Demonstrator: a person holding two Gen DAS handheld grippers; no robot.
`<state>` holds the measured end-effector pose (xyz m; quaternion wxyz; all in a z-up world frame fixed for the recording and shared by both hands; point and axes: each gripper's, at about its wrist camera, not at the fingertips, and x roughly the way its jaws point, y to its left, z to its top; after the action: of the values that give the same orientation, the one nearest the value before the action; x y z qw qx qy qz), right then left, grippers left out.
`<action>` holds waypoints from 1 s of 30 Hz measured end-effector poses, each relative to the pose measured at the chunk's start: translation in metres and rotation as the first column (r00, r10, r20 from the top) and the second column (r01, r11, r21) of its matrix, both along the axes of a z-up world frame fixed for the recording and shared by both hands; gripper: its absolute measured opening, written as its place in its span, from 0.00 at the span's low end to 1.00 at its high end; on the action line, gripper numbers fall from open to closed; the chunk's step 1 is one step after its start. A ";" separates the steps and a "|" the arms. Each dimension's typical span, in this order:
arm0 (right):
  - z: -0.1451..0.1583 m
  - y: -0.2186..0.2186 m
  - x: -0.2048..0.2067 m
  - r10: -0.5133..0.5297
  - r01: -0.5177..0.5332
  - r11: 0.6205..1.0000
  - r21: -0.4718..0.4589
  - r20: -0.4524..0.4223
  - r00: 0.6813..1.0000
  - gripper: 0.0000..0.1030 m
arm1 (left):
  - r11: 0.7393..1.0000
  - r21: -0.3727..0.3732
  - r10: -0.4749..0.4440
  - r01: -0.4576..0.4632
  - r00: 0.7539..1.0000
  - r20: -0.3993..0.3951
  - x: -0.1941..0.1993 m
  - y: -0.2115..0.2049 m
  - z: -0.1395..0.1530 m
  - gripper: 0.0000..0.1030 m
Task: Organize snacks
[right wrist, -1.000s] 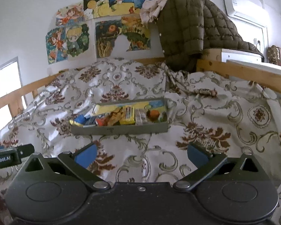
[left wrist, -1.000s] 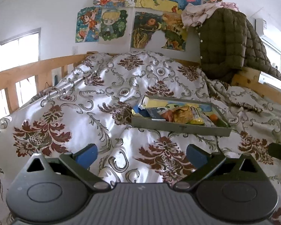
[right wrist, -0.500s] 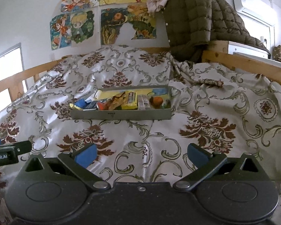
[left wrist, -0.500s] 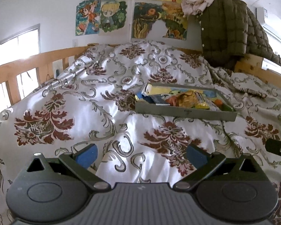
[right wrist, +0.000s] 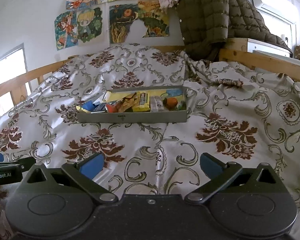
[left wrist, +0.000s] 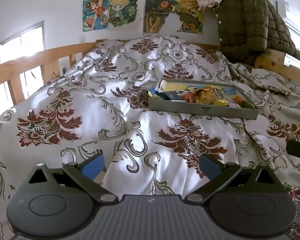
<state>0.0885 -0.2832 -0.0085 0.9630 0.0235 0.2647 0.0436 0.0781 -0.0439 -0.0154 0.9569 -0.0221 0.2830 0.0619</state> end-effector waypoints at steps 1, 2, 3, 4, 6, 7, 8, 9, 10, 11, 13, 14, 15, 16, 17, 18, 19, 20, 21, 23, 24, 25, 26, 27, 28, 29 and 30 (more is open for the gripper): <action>0.000 0.000 0.000 0.001 -0.001 1.000 0.000 -0.002 1.000 0.99 | 1.000 0.000 0.001 -0.001 1.000 -0.001 0.000 0.000 0.000 1.00; 0.000 0.000 0.001 0.002 -0.002 1.000 0.000 -0.002 1.000 0.99 | 1.000 0.000 0.001 -0.001 1.000 -0.002 0.000 0.000 0.000 1.00; 0.000 0.000 0.001 0.002 -0.002 1.000 0.000 -0.002 1.000 0.99 | 1.000 0.000 0.002 -0.002 1.000 -0.003 0.000 0.000 0.000 1.00; 0.000 0.000 0.001 0.002 -0.002 1.000 0.000 -0.003 1.000 0.99 | 1.000 -0.001 0.002 -0.002 1.000 -0.003 0.000 0.001 0.000 1.00; -0.001 0.000 0.001 0.002 -0.002 1.000 0.000 -0.005 1.000 0.99 | 1.000 -0.001 0.000 0.000 1.000 -0.004 0.000 0.001 0.000 1.00; -0.001 0.000 0.001 0.001 -0.001 1.000 0.000 -0.005 1.000 0.99 | 1.000 0.000 0.000 0.000 1.000 -0.006 0.000 0.001 -0.001 1.00; -0.001 0.000 0.001 0.002 -0.002 1.000 0.000 -0.004 1.000 0.99 | 1.000 0.001 0.001 -0.001 1.000 -0.006 0.000 0.000 -0.001 1.00; -0.001 0.000 0.001 0.002 -0.002 1.000 0.000 -0.004 1.000 0.99 | 1.000 0.001 0.000 0.000 1.000 -0.005 -0.001 0.000 -0.001 1.00; -0.001 0.000 0.001 0.002 -0.002 1.000 -0.001 -0.004 1.000 0.99 | 1.000 0.000 -0.001 0.001 1.000 -0.005 0.000 0.000 -0.001 1.00; -0.001 0.000 0.001 0.002 -0.002 1.000 -0.001 -0.004 1.000 0.99 | 1.000 0.001 -0.001 0.001 1.000 -0.005 -0.001 0.000 -0.001 1.00; -0.001 0.000 0.001 0.003 -0.003 1.000 -0.002 -0.005 1.000 0.99 | 1.000 0.002 -0.002 0.002 1.000 -0.005 -0.001 0.000 -0.001 1.00; -0.001 0.000 0.001 0.003 -0.003 1.000 -0.001 -0.005 1.000 0.99 | 1.000 0.002 -0.002 0.002 1.000 -0.005 0.000 0.000 -0.001 1.00; -0.001 0.000 0.001 0.003 -0.003 1.000 -0.001 -0.005 1.000 0.99 | 1.000 0.003 -0.001 0.001 1.000 -0.006 -0.001 0.000 -0.001 1.00; -0.001 0.001 0.001 0.003 -0.003 1.000 -0.001 -0.006 1.000 0.99 | 1.000 0.003 0.000 0.000 1.000 -0.006 -0.001 0.000 -0.002 1.00; -0.001 0.001 0.001 0.003 -0.003 1.000 -0.001 -0.006 1.000 0.99 | 1.000 0.002 -0.001 0.001 1.000 -0.006 -0.001 0.000 -0.002 1.00; -0.001 0.001 0.001 0.003 -0.003 1.000 -0.002 -0.006 1.000 0.99 | 1.000 0.002 -0.002 0.002 1.000 -0.006 -0.001 0.000 -0.002 1.00; -0.001 0.001 0.001 0.003 -0.003 1.000 -0.002 -0.006 1.000 0.99 | 1.000 0.003 -0.001 0.001 1.000 -0.006 -0.001 0.000 -0.002 1.00; -0.001 0.001 0.001 0.003 -0.003 1.000 -0.001 -0.006 1.000 0.99 | 1.000 0.003 -0.001 0.001 1.000 -0.006 -0.001 0.000 -0.002 1.00; -0.001 0.001 0.001 0.002 -0.002 1.000 -0.001 -0.006 1.000 0.99 | 1.000 0.002 -0.001 0.001 1.000 -0.007 -0.001 0.000 -0.002 1.00; -0.001 0.001 0.001 0.002 -0.002 1.000 -0.002 -0.006 1.000 0.99 | 1.000 0.002 -0.001 0.001 1.000 -0.008 -0.001 0.000 -0.002 1.00; -0.001 0.001 0.001 0.002 -0.002 1.000 -0.002 -0.006 1.000 0.99 | 1.000 0.002 -0.001 0.001 1.000 -0.009 -0.001 0.000 -0.002 1.00; -0.001 0.001 0.001 0.002 -0.002 1.000 -0.002 -0.006 1.000 0.99 | 1.000 0.002 -0.002 0.002 1.000 -0.009 -0.002 0.000 -0.003 1.00; -0.001 0.001 0.001 0.002 -0.002 1.000 -0.002 -0.007 1.000 0.99 | 1.000 0.002 -0.002 0.002 1.000 -0.009 -0.002 0.001 -0.003 1.00; -0.001 0.001 0.001 0.002 -0.002 1.000 -0.002 -0.007 1.000 0.99 | 1.000 0.002 -0.002 0.002 1.000 -0.009 -0.002 0.001 -0.003 1.00; -0.001 0.001 0.001 0.002 -0.002 1.000 -0.002 -0.007 1.000 0.99 | 1.000 0.002 -0.002 0.002 1.000 -0.009 -0.001 0.001 -0.003 1.00; -0.001 0.001 0.001 0.002 -0.002 1.000 -0.002 -0.007 1.000 0.99 | 1.000 0.002 -0.002 0.002 1.000 -0.009 -0.001 0.001 -0.003 1.00; -0.001 0.001 0.001 0.002 -0.002 1.000 -0.002 -0.007 1.000 0.99 | 1.000 0.002 -0.002 0.002 1.000 -0.009 -0.001 0.001 -0.003 1.00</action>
<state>0.0896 -0.2819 -0.0093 0.9621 0.0222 0.2681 0.0443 0.0768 -0.0433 -0.0182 0.9556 -0.0207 0.2873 0.0616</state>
